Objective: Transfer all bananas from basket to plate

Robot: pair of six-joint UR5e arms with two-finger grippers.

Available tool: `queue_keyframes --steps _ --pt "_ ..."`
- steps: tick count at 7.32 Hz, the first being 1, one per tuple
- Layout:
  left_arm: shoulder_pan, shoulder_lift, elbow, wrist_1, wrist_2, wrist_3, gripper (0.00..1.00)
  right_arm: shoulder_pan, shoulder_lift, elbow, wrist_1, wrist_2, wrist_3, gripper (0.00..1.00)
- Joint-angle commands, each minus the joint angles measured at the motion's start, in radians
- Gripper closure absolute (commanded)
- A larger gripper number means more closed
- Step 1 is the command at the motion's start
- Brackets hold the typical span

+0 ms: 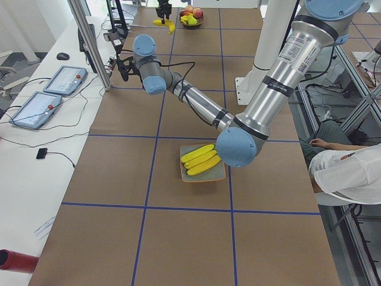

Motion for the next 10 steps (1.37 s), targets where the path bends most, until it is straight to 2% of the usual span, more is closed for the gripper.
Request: queue_keyframes --steps 1,2,5,7,10 --pt "0.110 -0.081 0.005 -0.006 0.146 -0.164 0.01 -0.108 0.081 -0.007 0.113 -0.059 0.371 1.00" --pt "0.159 -0.118 0.005 -0.004 0.228 -0.230 0.01 -0.152 0.126 -0.010 0.112 -0.096 0.460 1.00" --pt "0.216 -0.199 0.024 -0.006 0.335 -0.333 0.01 -0.217 0.255 -0.079 0.113 -0.142 0.729 1.00" --pt "0.230 -0.244 0.053 -0.009 0.379 -0.368 0.00 -0.245 0.307 -0.106 0.113 -0.185 0.913 1.00" --pt "0.237 -0.253 0.056 -0.010 0.403 -0.385 0.00 -0.248 0.322 -0.110 0.168 -0.184 0.995 1.00"
